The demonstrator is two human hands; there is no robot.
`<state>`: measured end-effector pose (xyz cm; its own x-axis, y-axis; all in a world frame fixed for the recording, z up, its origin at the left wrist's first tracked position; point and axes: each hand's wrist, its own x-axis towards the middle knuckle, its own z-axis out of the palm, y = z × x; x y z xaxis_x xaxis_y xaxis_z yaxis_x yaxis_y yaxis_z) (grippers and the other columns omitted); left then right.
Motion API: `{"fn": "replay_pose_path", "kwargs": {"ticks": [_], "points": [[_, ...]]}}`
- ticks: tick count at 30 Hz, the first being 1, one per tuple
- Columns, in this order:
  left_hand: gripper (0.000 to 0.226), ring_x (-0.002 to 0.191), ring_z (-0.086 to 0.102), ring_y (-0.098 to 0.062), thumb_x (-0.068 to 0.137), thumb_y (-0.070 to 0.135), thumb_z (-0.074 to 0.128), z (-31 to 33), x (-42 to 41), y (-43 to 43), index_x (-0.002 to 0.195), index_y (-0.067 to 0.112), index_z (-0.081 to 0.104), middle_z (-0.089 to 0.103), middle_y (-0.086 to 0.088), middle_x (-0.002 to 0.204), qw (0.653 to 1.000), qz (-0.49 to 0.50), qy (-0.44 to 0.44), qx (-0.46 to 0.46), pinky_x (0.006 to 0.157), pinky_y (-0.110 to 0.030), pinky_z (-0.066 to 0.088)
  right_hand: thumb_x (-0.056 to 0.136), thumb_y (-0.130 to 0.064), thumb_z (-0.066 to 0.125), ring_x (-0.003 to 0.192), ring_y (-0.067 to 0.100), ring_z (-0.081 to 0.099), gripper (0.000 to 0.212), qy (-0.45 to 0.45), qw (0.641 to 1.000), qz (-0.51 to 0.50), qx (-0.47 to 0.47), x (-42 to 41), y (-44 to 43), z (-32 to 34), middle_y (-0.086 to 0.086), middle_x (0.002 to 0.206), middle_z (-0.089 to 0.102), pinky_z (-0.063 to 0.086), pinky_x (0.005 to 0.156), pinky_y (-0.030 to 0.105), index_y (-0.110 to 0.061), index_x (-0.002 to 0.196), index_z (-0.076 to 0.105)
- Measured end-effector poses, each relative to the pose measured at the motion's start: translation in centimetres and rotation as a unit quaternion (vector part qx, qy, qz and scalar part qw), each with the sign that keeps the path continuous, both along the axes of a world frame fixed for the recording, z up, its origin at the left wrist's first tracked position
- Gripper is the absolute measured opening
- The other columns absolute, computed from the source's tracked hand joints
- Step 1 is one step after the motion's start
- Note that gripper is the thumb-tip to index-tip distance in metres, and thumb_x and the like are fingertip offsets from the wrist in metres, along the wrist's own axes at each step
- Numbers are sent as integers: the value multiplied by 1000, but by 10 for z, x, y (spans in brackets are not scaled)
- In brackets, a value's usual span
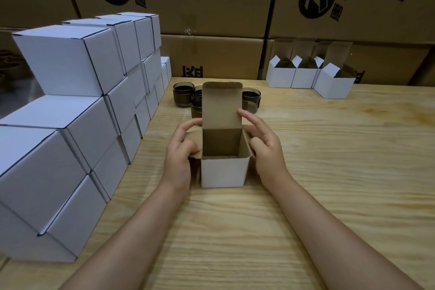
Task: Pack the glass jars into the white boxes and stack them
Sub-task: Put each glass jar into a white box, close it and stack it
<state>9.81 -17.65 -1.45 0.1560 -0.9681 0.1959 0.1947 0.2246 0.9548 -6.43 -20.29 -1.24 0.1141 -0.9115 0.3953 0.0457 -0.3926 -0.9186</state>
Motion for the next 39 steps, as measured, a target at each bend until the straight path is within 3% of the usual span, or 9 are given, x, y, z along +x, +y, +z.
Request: {"fn": "replay_pose_path", "kwargs": {"ticks": [4,9,13,19,25,27,30,35,39], "points": [[59,83,63,-7,67,18,41,-3,1,0,119,40,59,68,18,92,999,-6,-27,-19,68,-27,55,77,-14,34,95,8,62,53,-14,998,35,52,-1,-4,-1,11,120,62,48,68,13,-35,119,57],[62,80,62,12,68,18,38,-2,-1,1,127,21,57,70,21,92,999,-7,-39,-26,63,-9,49,74,-15,33,117,14,57,52,3,998,18,65,0,-6,-3,2,125,61,49,93,27,-31,117,58],[56,86,60,13,71,21,46,-1,-3,4,126,18,58,64,17,102,998,4,-51,-38,69,-8,48,73,-14,33,125,12,50,54,12,998,19,65,0,-5,-3,-4,128,57,42,106,32,-29,119,56],[94,107,47,22,55,59,73,-1,-3,11,139,28,43,48,24,126,976,-22,-208,-53,77,2,39,90,5,28,123,8,51,54,14,996,44,73,-14,-9,0,1,134,54,49,92,20,-26,126,53],[102,105,45,23,54,42,91,-8,-2,6,139,44,35,45,36,119,967,-15,-254,-32,73,7,35,76,-10,37,107,12,64,52,-32,987,76,139,-29,-20,6,-5,121,66,54,78,26,-30,118,61],[100,102,42,29,53,43,90,-9,-1,5,138,46,37,45,39,115,969,-12,-245,-35,71,8,34,84,-5,37,91,15,68,45,-58,986,-34,151,-34,-38,13,-2,109,70,52,72,27,-25,116,63],[98,102,40,30,53,45,90,-10,-1,4,136,50,36,44,42,114,970,-12,-240,-34,72,8,34,96,-16,41,92,14,57,37,82,953,-250,150,-38,-83,24,2,121,57,47,75,27,-27,127,57],[97,103,34,35,54,44,90,-14,0,3,135,50,37,42,55,108,970,-2,-237,-42,73,10,29,95,-41,50,132,31,30,49,396,890,-208,90,-18,-138,27,9,149,22,41,94,28,-36,142,39],[98,102,32,37,57,42,90,-16,0,1,137,49,35,39,54,111,971,3,-234,-47,73,11,29,97,-36,46,139,31,22,47,504,839,-194,66,-3,-159,24,7,153,25,30,106,44,-31,143,39]]}}
